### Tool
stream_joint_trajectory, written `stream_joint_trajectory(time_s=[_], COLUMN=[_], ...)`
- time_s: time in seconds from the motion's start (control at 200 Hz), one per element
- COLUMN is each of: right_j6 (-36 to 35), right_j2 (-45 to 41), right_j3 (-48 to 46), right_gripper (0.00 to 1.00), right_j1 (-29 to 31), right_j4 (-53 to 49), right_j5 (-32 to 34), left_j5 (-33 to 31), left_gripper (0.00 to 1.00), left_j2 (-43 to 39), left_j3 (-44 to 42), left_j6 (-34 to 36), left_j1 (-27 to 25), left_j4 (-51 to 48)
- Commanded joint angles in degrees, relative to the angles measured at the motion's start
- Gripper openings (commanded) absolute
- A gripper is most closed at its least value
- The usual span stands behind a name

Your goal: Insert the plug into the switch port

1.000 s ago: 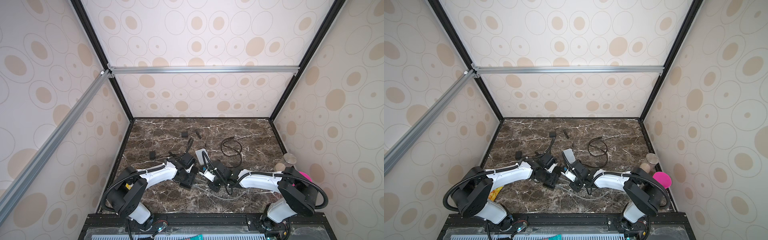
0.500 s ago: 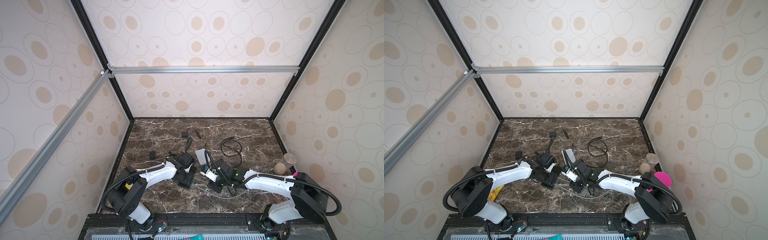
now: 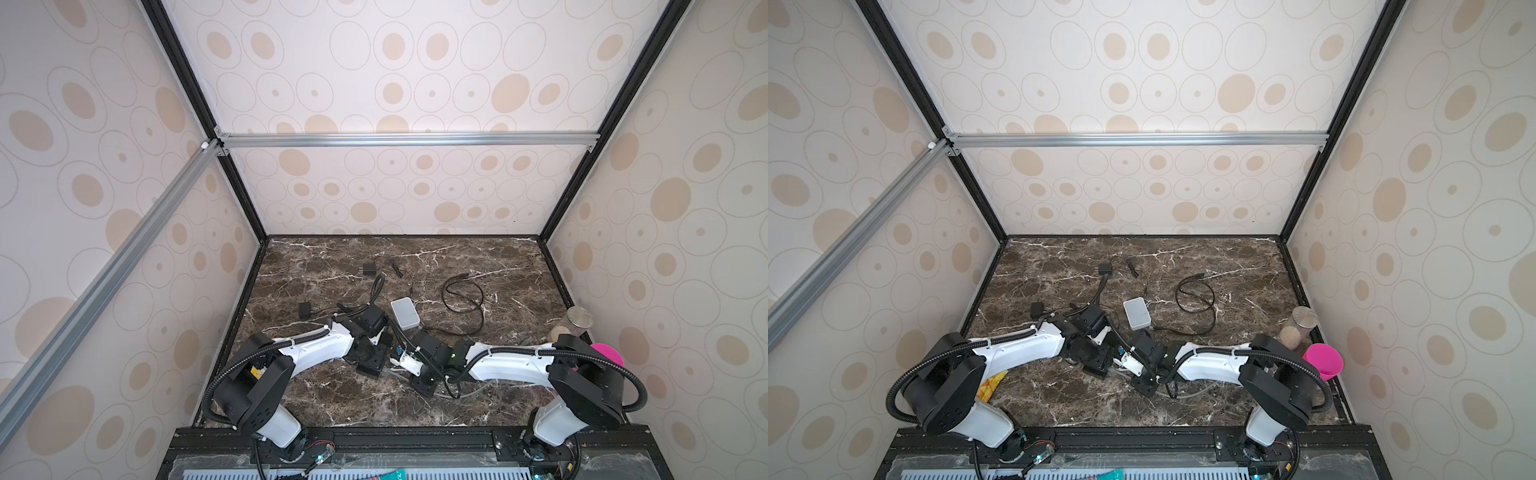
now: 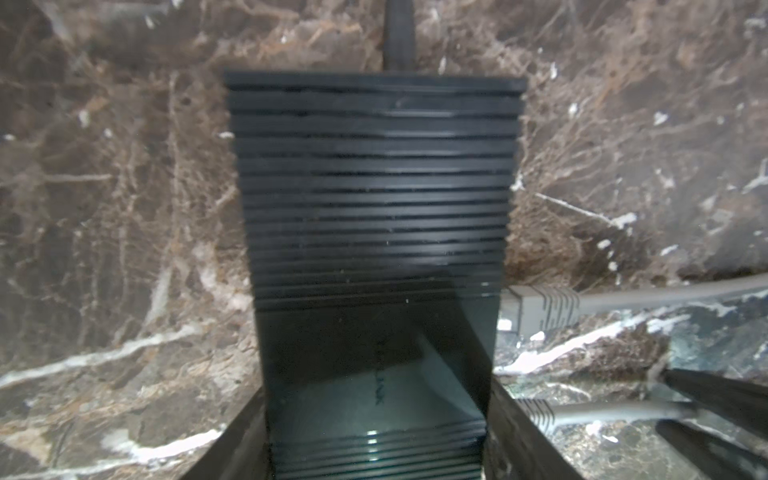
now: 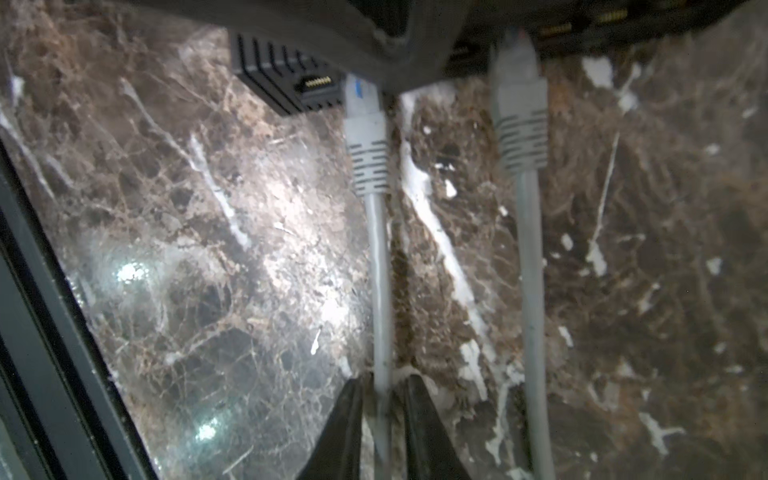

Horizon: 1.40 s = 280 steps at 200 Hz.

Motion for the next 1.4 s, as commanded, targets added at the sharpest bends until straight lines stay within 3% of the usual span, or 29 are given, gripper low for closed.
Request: stream_joint_trajectory(time_s=[0.0, 0.245, 0.335, 0.385, 0.47, 0.535, 0.71, 1.005, 1.396], right_j6=[0.8, 1.4, 1.6, 1.6, 1.9, 2.3, 2.7, 0.1, 4.2], right_j2=[-0.5, -4.9, -5.2, -5.1, -4.7, -4.8, -7.7, -15.0, -20.4], right_j3=[-0.6, -4.2, -4.4, -4.4, -3.6, -3.2, -2.0, -0.9, -3.3], right_gripper=[0.13, 0.01, 0.01, 0.04, 0.24, 0.3, 0.32, 0.35, 0.36], right_j1=[0.3, 0.3, 0.3, 0.3, 0.3, 0.3, 0.2, -0.6, -7.3], right_j4=[-1.1, -0.5, -0.5, -0.4, -0.7, -0.8, -1.8, -3.2, -5.0], right_j5=[1.7, 2.8, 3.1, 2.8, 2.6, 2.7, 5.5, 12.7, 18.6], left_j5=[-1.8, -2.1, -2.2, -2.2, -2.2, -2.2, -1.5, -6.2, -7.3], left_gripper=[0.67, 0.67, 0.67, 0.67, 0.67, 0.67, 0.69, 0.73, 0.77], left_j2=[0.3, 0.2, 0.2, 0.1, -0.2, -0.4, -1.0, -4.9, -11.4], left_j3=[0.0, -0.5, -0.7, -0.8, -0.9, -0.9, -1.7, -5.2, -9.5], left_j6=[0.6, 0.7, 0.5, 0.4, -0.1, -0.4, -3.1, -11.5, -17.7], left_j1=[0.7, 0.7, 0.7, 0.7, 0.8, 0.8, 0.7, 0.7, 0.5], left_j4=[-2.0, -2.1, -2.0, -2.0, -2.0, -2.1, -3.9, -9.7, -15.1])
